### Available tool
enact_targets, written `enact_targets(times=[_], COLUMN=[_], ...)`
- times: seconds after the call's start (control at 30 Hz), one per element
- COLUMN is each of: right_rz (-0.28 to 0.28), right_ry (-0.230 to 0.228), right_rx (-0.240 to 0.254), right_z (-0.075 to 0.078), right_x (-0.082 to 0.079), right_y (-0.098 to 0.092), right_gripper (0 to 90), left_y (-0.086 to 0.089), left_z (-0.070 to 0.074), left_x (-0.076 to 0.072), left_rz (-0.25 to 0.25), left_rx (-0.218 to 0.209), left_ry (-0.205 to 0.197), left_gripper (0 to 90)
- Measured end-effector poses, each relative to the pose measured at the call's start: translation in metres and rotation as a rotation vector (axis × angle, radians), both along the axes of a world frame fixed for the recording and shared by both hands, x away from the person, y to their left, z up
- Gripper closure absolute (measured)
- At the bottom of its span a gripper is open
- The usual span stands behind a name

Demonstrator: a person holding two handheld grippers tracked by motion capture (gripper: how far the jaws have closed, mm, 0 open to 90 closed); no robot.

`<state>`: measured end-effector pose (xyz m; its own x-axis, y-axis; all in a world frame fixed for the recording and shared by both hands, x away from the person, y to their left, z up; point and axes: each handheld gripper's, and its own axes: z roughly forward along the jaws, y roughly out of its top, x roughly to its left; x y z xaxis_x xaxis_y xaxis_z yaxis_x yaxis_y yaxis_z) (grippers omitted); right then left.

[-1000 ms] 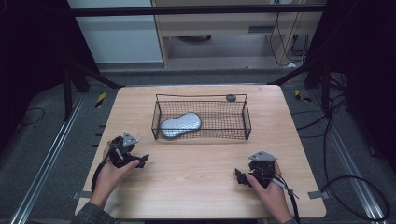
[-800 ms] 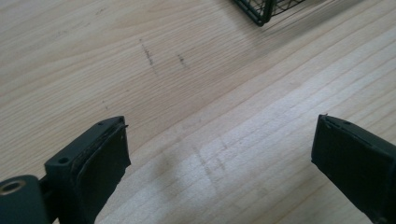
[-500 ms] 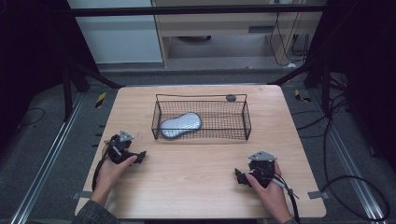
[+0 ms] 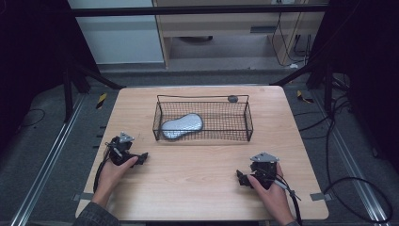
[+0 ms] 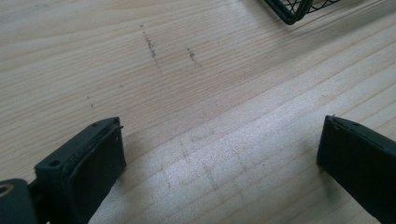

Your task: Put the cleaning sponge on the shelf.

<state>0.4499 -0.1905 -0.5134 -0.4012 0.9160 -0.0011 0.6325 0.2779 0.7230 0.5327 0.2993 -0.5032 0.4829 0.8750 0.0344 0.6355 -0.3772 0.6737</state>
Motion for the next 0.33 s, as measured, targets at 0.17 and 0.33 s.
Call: enact_targets(times=[0.17,0.33], right_rz=[0.000,0.001], right_ry=[0.000,0.000], right_rx=[0.000,0.000], right_z=[0.0000,0.0000], right_x=[0.0000,-0.0001], right_y=[0.0000,0.0000], right_gripper=[0.3,0.3], left_y=[0.0017,0.0022], left_z=[-0.0048,-0.0047], left_x=[-0.0065,-0.0065], left_rz=[0.027,0.025], left_rx=[-0.039,-0.037], left_ry=[-0.042,-0.040], left_gripper=[0.0,0.0])
